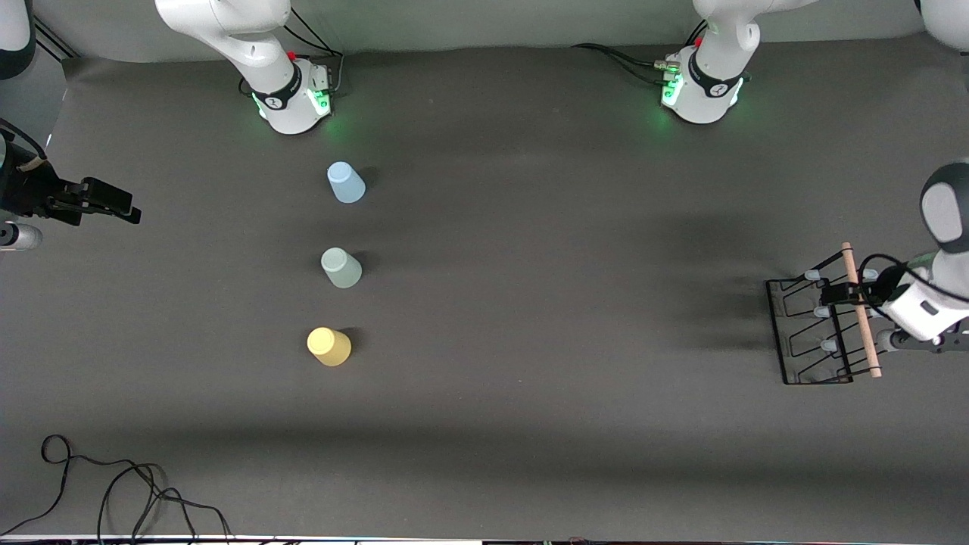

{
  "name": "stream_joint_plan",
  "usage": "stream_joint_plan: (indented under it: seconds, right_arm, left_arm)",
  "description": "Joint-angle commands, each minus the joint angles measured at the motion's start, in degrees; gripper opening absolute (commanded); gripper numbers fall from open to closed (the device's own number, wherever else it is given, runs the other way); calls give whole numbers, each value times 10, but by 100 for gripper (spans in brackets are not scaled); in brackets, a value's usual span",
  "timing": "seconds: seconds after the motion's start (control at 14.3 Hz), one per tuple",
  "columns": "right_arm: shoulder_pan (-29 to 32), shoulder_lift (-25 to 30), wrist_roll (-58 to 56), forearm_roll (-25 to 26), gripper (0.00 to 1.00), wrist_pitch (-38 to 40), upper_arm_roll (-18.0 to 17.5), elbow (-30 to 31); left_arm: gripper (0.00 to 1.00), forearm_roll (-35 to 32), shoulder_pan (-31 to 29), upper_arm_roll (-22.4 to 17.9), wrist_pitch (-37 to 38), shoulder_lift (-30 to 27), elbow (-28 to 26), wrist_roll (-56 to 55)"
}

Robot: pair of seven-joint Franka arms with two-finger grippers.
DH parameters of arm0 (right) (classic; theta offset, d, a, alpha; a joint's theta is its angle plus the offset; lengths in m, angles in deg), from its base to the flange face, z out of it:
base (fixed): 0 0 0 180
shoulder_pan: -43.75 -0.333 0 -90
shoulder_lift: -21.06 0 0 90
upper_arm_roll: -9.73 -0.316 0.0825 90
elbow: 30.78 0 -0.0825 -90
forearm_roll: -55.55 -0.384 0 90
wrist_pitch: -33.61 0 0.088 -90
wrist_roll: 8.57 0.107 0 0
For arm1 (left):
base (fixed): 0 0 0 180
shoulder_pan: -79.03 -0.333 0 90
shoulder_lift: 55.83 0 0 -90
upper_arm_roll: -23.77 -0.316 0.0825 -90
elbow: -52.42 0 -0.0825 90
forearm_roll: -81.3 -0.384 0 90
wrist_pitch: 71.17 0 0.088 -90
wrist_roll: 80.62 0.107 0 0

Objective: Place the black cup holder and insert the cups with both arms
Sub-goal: 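Reach the left gripper to the rack's wooden dowel and grasp it, then lift the black rack with the left gripper toward the table middle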

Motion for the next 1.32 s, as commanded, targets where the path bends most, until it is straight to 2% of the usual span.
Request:
stream_joint_plan:
  seconds: [0.0,0.07,0.14,0.21,0.28,0.77,0.98,1.25]
  right_arm:
    - [-4,10,-4,8,100,-5,0,9]
    - [-4,10,-4,8,100,-5,0,9]
    - [-4,10,-4,8,100,-5,0,9]
    - [-4,10,-4,8,100,-5,0,9]
    - [-3,10,-4,8,100,-5,0,9]
    - [-3,10,-4,8,100,-4,0,9]
    - [-3,10,-4,8,100,-5,0,9]
    - [-3,10,-4,8,100,-4,0,9]
  left_arm:
    - [87,-5,-29,2,-15,17,6,51]
    - [70,-5,-30,3,-17,20,6,51]
    - [36,-4,-29,2,-17,22,6,51]
    - [16,-4,-29,2,-17,24,6,51]
    - [1,-4,-26,2,-13,24,6,48]
    - [0,-7,-22,3,3,11,11,49]
    - [0,-3,-20,8,41,-26,13,42]
    - [0,2,25,11,85,-67,12,-3]
